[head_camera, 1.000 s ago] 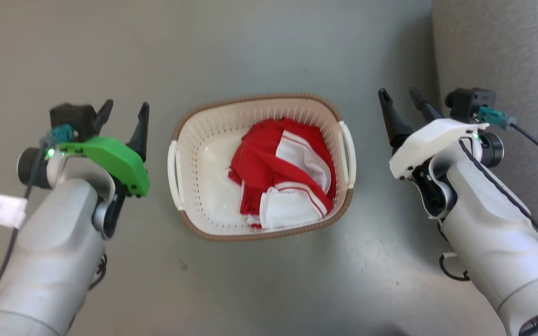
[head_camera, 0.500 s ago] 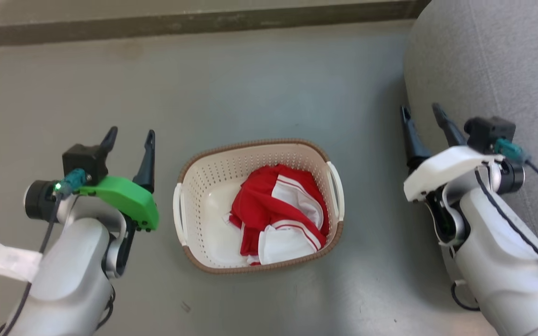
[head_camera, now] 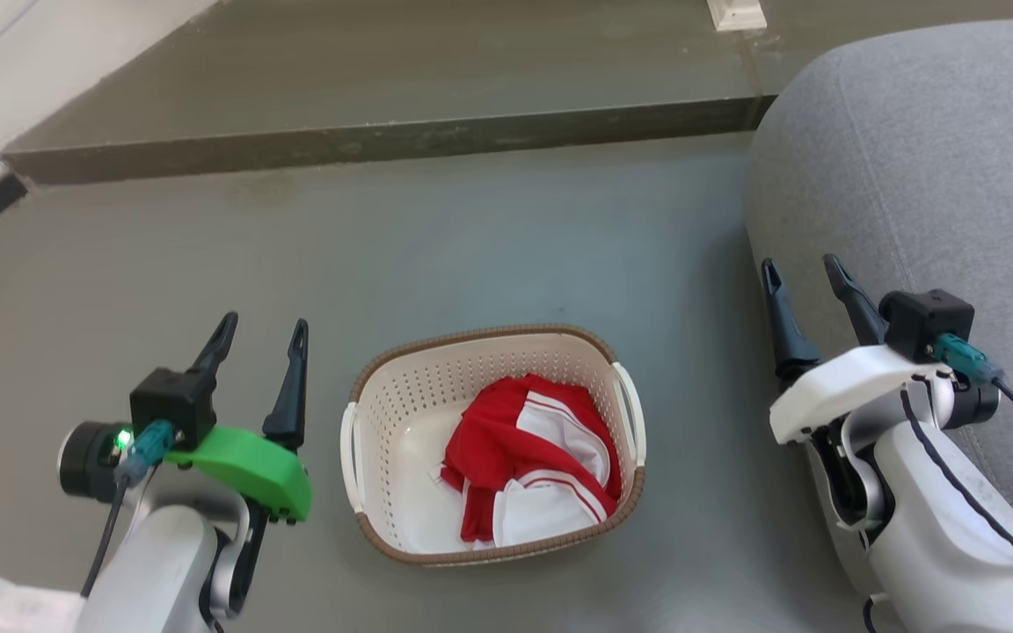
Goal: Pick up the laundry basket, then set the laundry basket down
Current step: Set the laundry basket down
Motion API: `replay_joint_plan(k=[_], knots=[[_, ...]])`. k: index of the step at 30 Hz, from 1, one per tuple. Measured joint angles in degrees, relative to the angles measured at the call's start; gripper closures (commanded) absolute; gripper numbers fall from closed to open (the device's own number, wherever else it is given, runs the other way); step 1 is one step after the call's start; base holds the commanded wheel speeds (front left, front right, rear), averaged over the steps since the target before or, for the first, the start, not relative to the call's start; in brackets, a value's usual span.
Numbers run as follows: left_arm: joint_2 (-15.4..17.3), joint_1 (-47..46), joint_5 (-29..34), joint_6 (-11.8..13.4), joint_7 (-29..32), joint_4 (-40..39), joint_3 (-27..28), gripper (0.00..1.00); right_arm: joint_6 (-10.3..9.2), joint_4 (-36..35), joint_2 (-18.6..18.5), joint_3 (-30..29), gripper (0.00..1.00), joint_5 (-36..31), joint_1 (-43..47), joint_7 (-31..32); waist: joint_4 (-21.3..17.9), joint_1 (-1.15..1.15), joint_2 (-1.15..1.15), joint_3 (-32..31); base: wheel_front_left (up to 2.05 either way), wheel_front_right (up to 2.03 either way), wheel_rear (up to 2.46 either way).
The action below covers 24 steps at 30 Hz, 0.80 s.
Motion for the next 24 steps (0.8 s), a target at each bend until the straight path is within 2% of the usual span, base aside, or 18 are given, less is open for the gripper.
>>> replay_joint_plan(k=[14, 24], knots=[[0.36, 11.8, 3.37, 0.73, 0.0, -8.79, 3.18, 0.0, -1.51, -6.2, -0.02, -2.61, 0.0, -2.48, 8.3, 0.0, -0.25, 0.0, 0.0, -4.34, 0.0, 0.0, 0.0], [-0.1, 18.22, 4.56, 0.74, 0.0, -12.11, 6.22, 0.0, -1.97, -8.45, 0.12, -3.09, 0.0, -3.44, 12.46, 0.0, -0.14, 0.0, 0.0, -5.37, 0.0, 0.0, 0.0]])
